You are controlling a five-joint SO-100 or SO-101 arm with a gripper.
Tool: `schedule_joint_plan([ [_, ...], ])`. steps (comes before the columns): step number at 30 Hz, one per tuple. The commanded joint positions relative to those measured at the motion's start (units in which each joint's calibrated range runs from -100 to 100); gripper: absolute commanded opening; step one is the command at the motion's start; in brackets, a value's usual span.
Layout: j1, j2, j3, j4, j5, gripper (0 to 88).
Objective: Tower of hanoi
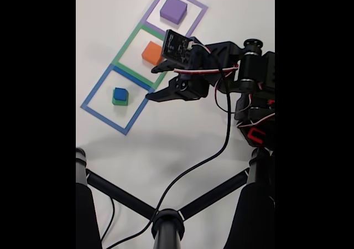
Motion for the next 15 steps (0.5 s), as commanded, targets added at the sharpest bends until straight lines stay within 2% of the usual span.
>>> schedule_joint_plan([
  [1,0.84,2.06,6.86,-13.61,0.79,21.8],
  [9,1.22,11.04,21.85,-42.02,0.79,28.1],
  [15,-0.07,20.33,27.48,-58.93,0.79,31.8],
])
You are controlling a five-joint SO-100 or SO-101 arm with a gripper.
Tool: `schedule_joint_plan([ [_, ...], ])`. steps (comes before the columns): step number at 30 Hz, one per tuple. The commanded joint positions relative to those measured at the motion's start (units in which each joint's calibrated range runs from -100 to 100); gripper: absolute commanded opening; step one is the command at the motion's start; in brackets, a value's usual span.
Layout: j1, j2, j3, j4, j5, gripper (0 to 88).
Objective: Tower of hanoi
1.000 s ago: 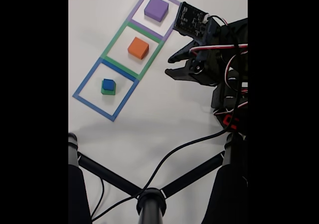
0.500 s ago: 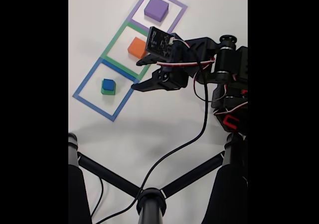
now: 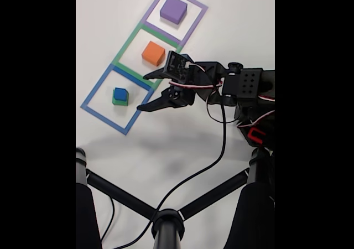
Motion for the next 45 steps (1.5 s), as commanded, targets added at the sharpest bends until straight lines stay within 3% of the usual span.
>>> schedule_joint_plan([
  [1,-1.36,5.99,1.82,-12.24,0.79,31.6],
  [9,-1.59,25.70,-0.27,-31.10,0.79,30.8],
  [19,-1.59,44.93,-8.72,-43.64,0.79,30.4],
  [34,-2.50,60.23,-20.17,-50.36,0.79,29.5],
  [45,-3.72,63.12,-21.44,-51.90,0.79,21.8],
])
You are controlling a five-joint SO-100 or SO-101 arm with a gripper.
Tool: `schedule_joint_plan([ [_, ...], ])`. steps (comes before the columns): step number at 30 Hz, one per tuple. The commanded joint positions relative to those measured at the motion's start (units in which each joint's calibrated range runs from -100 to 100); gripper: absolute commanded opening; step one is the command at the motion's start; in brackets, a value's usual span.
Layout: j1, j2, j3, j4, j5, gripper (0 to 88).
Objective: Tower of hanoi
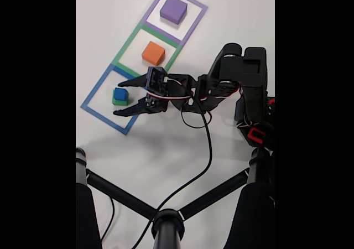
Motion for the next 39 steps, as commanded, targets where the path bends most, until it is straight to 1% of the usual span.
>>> schedule_joint_plan([
  [1,-0.93,0.05,-1.34,-1.66,0.79,20.8],
  [19,-1.93,0.69,-0.97,-3.84,0.79,6.8],
  [33,-1.24,0.45,0.30,-4.33,0.79,2.7],
  [39,-0.63,-4.68,0.75,-2.31,0.79,2.7],
])
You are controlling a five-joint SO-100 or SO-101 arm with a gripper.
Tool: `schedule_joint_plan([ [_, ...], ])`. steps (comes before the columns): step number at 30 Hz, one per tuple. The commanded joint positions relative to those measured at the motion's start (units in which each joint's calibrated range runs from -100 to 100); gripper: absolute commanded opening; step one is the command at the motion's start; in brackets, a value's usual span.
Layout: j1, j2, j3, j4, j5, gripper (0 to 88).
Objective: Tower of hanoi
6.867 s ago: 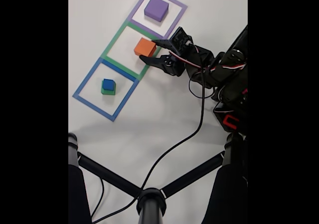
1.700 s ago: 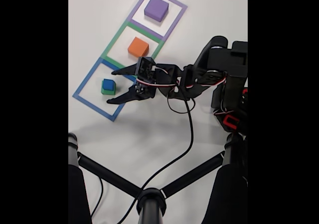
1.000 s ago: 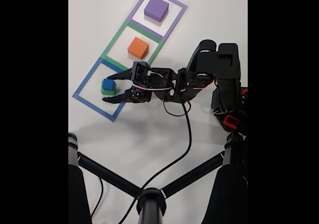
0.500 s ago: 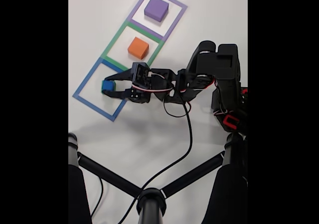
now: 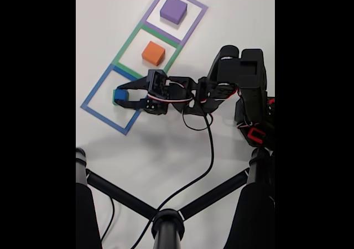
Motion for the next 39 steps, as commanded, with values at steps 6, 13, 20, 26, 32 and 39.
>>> schedule_joint_plan([
  [6,1.06,-20.84,0.14,15.31,0.79,2.6],
  [13,2.59,-46.40,-6.40,53.11,0.79,3.1],
  [20,6.48,-60.50,-26.30,97.22,-2.89,3.5],
  [26,8.92,-61.39,-48.56,125.63,-6.01,3.3],
  [32,13.26,-61.79,-61.19,137.45,-5.65,2.9],
  [39,23.71,-63.95,-62.37,139.39,0.24,2.6],
])
